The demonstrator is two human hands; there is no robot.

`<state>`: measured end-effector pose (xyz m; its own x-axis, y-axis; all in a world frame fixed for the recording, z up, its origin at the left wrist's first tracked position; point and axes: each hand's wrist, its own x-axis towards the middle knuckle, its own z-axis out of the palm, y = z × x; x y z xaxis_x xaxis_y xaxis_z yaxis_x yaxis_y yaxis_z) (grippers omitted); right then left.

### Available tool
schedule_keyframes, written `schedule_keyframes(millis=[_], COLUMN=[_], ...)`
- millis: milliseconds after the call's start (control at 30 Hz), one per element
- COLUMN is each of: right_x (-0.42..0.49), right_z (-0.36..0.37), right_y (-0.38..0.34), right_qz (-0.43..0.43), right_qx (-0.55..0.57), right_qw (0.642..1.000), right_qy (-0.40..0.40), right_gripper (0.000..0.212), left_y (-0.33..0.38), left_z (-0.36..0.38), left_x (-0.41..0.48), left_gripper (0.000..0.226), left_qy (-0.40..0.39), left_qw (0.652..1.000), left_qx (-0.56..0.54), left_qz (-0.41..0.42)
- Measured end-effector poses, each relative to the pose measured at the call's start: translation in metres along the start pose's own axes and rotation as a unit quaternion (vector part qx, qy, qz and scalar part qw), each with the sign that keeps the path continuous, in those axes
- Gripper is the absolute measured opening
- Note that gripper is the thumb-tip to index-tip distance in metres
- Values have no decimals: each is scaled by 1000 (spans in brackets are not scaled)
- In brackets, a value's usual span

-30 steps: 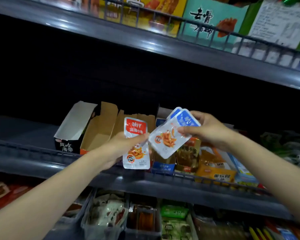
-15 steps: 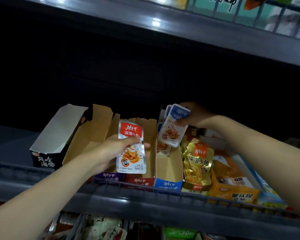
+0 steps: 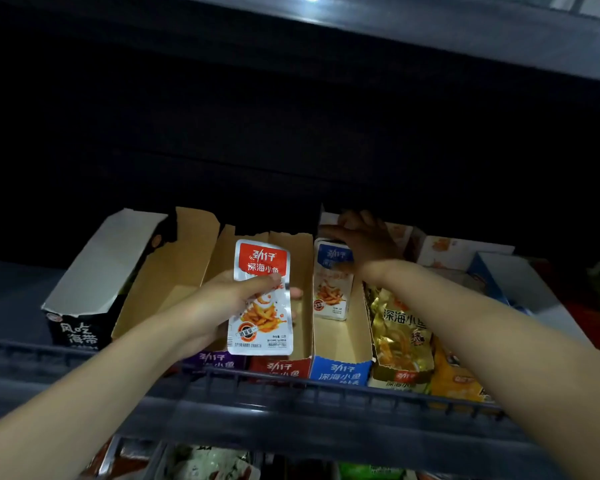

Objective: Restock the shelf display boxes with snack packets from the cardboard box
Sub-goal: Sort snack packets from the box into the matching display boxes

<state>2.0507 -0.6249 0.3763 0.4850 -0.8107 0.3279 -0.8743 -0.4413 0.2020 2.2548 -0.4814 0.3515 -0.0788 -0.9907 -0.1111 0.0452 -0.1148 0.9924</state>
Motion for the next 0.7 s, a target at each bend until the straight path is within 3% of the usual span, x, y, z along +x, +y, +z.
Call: schedule_keyframes(millis=[133, 267, 367, 433, 500, 600, 700], right_x=[1, -4, -12, -21, -34, -49, -55], right_z=[5, -5, -18, -35, -57, -76, -85], right_y=[-2, 1, -7, -21, -38, -55, -65], right_qz=[15, 20, 10, 16, 20, -36, -37], right_qx=[0, 55, 134, 284, 428, 478, 534], right_qw=[1000, 997, 991, 959, 903, 875, 838], right_qy=[-27, -45, -25, 5, -6, -64, -105], right_gripper=[63, 66, 54, 41, 30, 21, 16], left_y=[1, -3, -3, -2, 0, 5, 9], left_z=[-1, -4, -2, -1, 1, 4, 5], left_x=[-1, 1, -3, -7, -11, -18, -22], left_gripper=[24, 30, 30, 26, 21, 24, 41], left_qy=[-8, 38, 60, 70, 69, 63, 70], left_qw=[1000, 999, 997, 996, 995, 991, 987], left_qx=[-11, 25, 48, 58, 67, 86, 105], left_qz=[1, -4, 5, 19, 40, 76, 101])
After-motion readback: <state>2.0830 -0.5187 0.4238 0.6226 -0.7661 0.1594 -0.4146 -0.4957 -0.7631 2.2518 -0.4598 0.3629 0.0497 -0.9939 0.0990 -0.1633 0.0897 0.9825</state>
